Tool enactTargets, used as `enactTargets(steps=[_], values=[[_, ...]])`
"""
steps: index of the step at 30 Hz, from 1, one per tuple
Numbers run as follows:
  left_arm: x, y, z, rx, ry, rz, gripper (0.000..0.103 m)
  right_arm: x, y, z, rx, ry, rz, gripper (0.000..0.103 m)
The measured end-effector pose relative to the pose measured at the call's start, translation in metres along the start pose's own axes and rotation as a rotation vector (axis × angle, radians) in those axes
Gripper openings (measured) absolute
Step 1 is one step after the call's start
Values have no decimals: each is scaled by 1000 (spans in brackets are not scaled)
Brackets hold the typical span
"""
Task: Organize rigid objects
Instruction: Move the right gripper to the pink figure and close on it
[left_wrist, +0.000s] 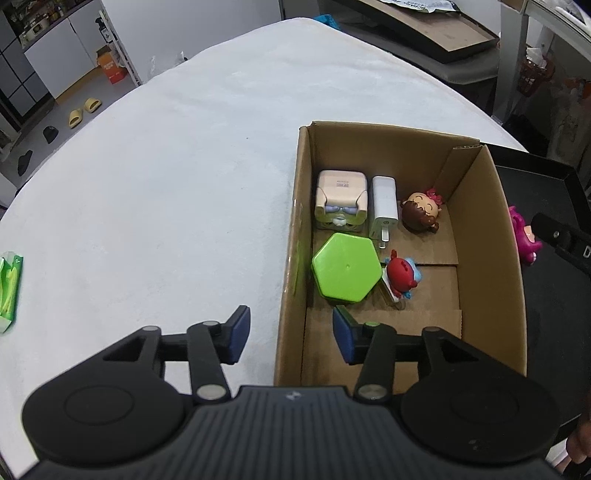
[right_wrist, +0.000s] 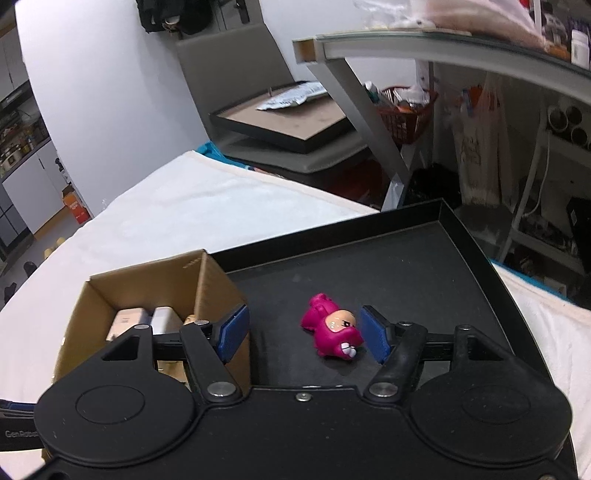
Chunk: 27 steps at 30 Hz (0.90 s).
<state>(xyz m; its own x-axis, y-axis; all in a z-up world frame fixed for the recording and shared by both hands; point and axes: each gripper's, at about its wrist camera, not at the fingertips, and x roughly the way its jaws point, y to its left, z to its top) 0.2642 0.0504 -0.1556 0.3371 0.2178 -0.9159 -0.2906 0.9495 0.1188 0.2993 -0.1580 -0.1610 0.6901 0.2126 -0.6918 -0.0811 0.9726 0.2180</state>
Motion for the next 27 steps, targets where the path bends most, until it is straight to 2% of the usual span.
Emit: enactTargets(steps=[8,14,19,20,22,23,24,27], values=[[5,-11,4,13,19,24,52,28,-14,0,22,96,24,68],[8,-15,7,21,30,36,53,42,-21,3,52,124,41,68],[8,-17,8,23,35,46,54,52,-16,-2,18,160,43,66],[8,-17,8,22,36,47,54,54,-14,-3,4,164,38,63],[8,-17,8,20,38,48,54,56,-11,-5,-24,161,25,50],[8,-18,8,19,39,48,54,56,-11,-5,-32,165,25,31],[8,-18,8,19,39,49,54,57,-11,-7,-33,178,31,20],[8,-17,7,15,34,58,54,55,-12,-8,-29,180,28,6]])
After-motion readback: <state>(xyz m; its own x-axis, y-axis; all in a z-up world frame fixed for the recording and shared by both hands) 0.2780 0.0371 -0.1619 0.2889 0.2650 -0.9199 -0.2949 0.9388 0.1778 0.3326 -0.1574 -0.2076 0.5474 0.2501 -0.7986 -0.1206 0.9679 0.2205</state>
